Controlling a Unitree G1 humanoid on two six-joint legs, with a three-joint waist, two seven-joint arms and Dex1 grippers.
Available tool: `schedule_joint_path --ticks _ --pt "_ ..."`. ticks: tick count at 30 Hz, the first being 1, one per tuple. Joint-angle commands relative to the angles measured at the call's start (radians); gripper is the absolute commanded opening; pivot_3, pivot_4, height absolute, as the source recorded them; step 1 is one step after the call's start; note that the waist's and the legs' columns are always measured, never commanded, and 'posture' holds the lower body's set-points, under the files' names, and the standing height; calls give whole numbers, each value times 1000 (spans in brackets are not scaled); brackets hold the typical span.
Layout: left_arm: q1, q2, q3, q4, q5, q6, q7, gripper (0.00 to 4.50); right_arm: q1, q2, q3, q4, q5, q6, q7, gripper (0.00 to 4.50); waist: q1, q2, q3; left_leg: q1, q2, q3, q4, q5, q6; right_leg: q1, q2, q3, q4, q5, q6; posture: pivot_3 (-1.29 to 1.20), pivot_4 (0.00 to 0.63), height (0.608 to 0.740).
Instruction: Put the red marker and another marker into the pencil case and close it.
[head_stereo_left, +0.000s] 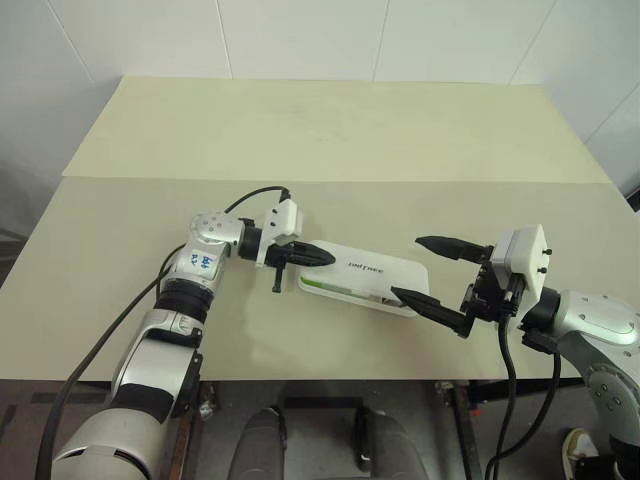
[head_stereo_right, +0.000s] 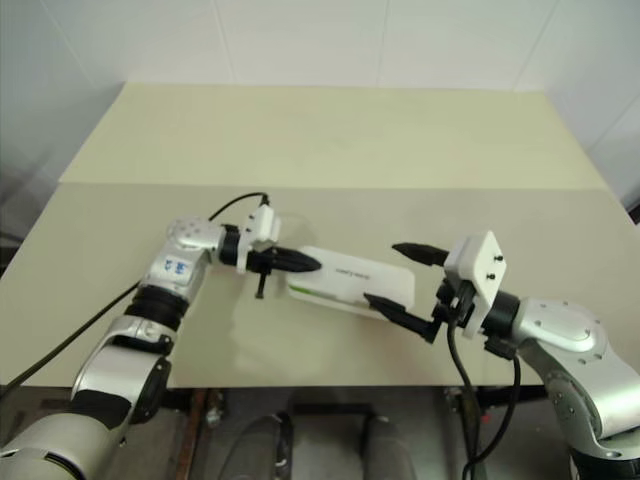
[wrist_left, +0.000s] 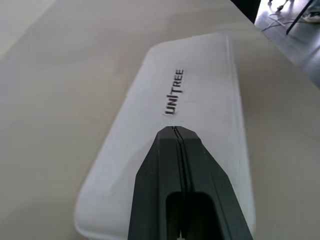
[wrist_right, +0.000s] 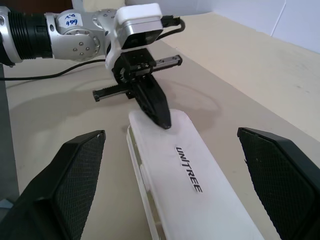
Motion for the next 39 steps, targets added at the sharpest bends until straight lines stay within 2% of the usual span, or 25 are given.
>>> schedule_joint_path --ticks 1,14,28,39 --pt "-25 6 -36 10 41 -27 -3 16 -11 7 -17 -36 6 -20 -18 4500 -1 0 0 0 0 0 0 0 0 0 0 0 0 0 0 0 150 740" --pt "-29 51 -105 -11 101 -35 -53 16 -20 19 -6 -37 1 -30 -43 4500 0 0 0 0 0 0 0 0 0 0 0 0 0 0 0 0 150 740" --pt "-37 20 -160 -64 132 8 -4 16 -25 40 16 -41 -10 -36 -62 4500 2 0 0 0 0 0 0 0 0 1 0 0 0 0 0 0 150 740" --pt "-19 16 -205 -110 138 55 -18 16 -6 31 12 -46 0 -24 -61 4500 1 0 0 0 0 0 0 0 0 0 0 0 0 -5 -9 0 150 740"
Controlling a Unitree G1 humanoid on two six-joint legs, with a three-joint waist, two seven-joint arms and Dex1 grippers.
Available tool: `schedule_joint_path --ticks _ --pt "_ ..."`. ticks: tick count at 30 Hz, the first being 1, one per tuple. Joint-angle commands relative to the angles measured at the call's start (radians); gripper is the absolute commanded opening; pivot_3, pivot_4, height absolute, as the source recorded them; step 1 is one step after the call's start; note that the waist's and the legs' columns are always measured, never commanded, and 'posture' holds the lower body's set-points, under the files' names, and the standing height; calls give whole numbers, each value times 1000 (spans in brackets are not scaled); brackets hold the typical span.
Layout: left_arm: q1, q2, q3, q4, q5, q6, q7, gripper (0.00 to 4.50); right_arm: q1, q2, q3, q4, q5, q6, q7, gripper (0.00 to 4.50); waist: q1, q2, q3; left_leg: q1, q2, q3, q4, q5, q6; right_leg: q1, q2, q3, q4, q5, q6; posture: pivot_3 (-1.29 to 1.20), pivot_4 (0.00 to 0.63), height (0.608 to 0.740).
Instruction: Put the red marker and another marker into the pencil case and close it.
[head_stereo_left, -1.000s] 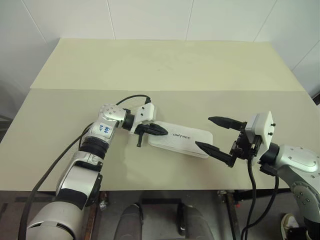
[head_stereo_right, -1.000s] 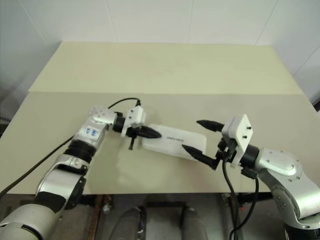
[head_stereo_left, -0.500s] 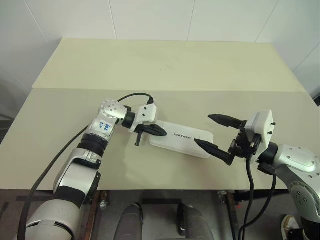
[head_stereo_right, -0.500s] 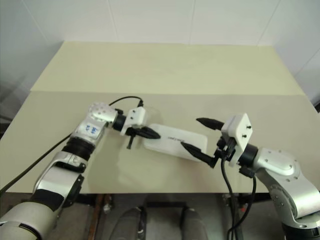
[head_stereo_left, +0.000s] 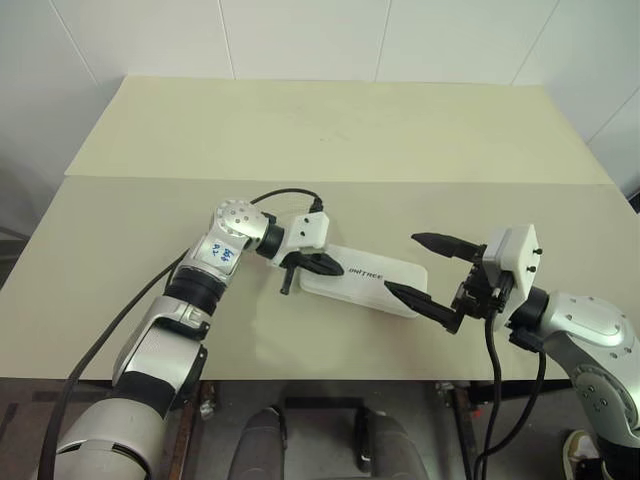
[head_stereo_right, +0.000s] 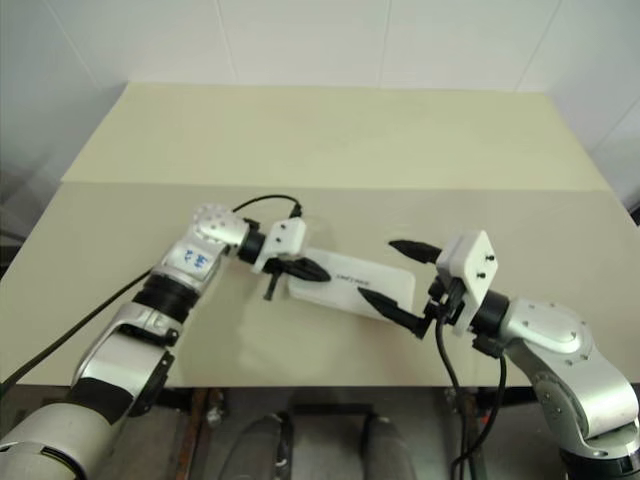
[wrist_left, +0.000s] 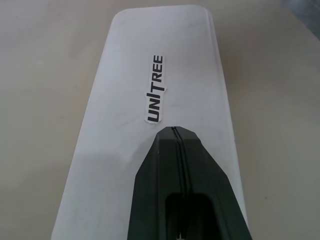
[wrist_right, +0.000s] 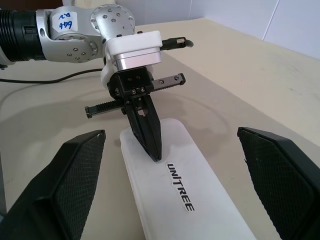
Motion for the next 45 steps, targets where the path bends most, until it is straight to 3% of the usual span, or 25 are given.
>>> schedule_joint_path --ticks 1,9,19,26,32,45 --pt "19 7 -33 -23 33 21 -11 16 0 -3 -22 -43 16 -8 -5 4500 0 0 0 0 0 0 0 0 0 0 0 0 0 0 0 0 150 740" --pt "61 34 26 -110 -40 104 -4 16 -22 -7 -16 -19 13 -14 11 4500 -4 0 0 1 0 0 0 0 0 0 0 0 1 0 0 0 150 740" --pt "223 173 279 -322 -257 194 14 16 -37 -16 -21 72 -14 -62 86 4500 -21 0 0 1 0 -1 0 0 0 -1 0 0 4 0 0 0 150 740" --pt "371 218 406 -477 -375 195 47 2246 -58 -5 -4 171 -64 -142 146 4500 -25 0 0 1 0 -1 0 0 0 -1 0 0 4 0 1 0 150 740" --pt "455 233 443 -583 -410 222 115 4374 -98 2 -5 251 -90 -209 185 4500 -26 0 0 1 0 -1 0 1 0 -1 0 0 5 0 0 0 150 740" --pt "515 304 454 -678 -458 276 133 4481 -123 -45 -13 320 -96 -241 295 4500 -28 0 0 1 0 -1 -1 0 0 -1 0 0 4 0 1 0 150 740"
